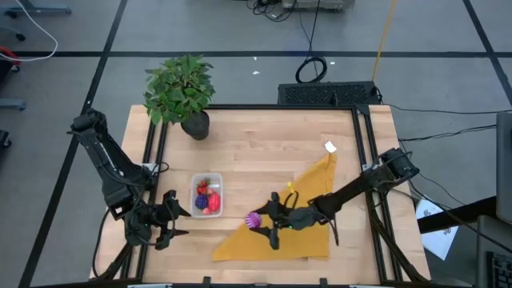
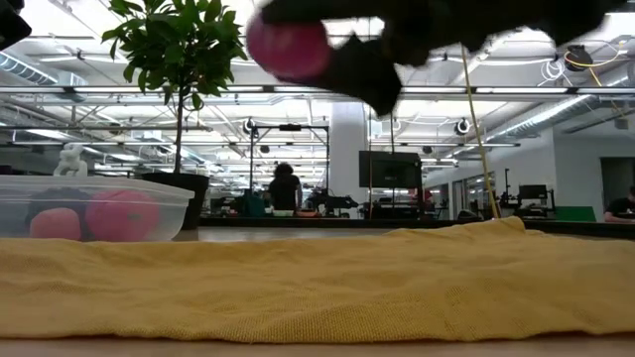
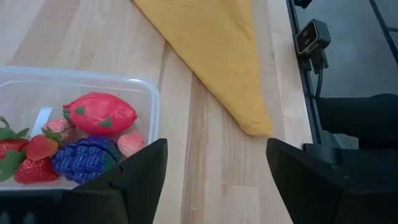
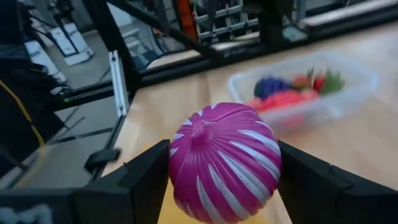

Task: Pick and placing Produce into tupperware
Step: Put the purple onion into the transparent bin

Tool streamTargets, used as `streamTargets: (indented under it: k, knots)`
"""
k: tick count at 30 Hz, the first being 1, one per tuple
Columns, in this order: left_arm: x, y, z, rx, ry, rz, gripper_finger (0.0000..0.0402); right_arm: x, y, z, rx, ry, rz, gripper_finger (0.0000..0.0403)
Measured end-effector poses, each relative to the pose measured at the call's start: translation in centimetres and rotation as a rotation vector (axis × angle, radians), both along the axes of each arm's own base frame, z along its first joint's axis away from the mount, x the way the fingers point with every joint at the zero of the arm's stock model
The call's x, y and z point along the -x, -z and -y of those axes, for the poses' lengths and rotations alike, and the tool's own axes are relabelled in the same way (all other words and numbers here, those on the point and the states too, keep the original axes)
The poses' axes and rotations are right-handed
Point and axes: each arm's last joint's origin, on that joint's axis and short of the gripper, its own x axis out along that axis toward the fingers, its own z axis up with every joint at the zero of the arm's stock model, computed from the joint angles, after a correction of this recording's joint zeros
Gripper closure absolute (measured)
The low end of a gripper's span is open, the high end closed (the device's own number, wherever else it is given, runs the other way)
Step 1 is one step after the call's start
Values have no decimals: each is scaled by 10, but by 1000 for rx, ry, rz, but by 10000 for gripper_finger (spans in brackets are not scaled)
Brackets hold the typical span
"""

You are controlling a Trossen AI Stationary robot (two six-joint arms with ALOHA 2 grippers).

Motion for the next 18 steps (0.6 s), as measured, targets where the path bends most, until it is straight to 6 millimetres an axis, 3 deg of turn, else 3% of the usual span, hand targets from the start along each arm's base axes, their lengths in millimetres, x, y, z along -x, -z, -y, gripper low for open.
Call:
streamTargets:
  k: [6,10,18]
  knots:
    - [0,0,0,-19,19,4,123,-38,-37,12,121,25,12,152]
    - [0,0,0,-24,18,9,123,-64,-50,24,144,22,33,152]
    - [0,0,-1,-100,70,34,123,-123,-45,45,101,-44,67,152]
